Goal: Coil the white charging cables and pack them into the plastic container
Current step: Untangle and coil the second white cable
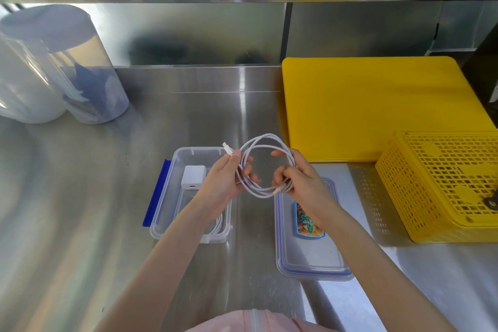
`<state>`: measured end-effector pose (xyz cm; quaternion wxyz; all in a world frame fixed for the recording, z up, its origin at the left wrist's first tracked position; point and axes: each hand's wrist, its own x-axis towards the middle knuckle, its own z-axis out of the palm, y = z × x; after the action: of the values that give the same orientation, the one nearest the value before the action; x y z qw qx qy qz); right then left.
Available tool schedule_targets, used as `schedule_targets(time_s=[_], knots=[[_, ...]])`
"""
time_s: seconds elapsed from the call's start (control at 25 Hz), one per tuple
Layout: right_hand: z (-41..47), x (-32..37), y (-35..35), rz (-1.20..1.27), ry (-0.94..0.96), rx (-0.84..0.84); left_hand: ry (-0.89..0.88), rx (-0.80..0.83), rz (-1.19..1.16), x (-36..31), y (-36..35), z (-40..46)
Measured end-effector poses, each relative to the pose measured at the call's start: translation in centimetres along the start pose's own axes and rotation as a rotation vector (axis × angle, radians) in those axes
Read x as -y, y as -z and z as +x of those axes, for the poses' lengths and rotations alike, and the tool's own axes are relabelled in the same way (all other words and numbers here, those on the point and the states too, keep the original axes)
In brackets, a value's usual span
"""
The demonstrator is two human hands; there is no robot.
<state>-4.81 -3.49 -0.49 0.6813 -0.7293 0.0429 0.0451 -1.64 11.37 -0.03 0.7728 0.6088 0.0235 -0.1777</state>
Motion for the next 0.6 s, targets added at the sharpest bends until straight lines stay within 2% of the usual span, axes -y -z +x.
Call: schedule_targets(time_s=[0.08, 0.16, 0.32, 0.44, 0.52, 0.6], knots=[[0.1, -0.1, -0.1, 0.015, -0.04, 0.021, 0.007, 0.026, -0.114, -0.2, -0.2, -0.1], [0.1, 0.1, -0.4, 0.007, -0.056, 0.025, 0.004, 0.012, -0.108, -0.2, -0.4, -0.3], [0.3, 1.3, -0.6, -0.078, 0.044, 0.028, 0.021, 0.027, 0.085, 0.2, -0.6, -0.6], [0.4, 2.0, -0.6, -0.001, 0.014, 0.067, -0.021, 0.055, 0.244, 0.3, -0.9, -0.7], [0.4, 2.3, -0.7, -0.038, 0.018, 0.066, -0.073, -0.011, 0.324, 0.2, -0.9, -0.4], [0.4, 2.3, -0.7, -0.077, 0.053, 0.098, -0.05, -0.084, 0.349, 0.1, -0.8, -0.1]])
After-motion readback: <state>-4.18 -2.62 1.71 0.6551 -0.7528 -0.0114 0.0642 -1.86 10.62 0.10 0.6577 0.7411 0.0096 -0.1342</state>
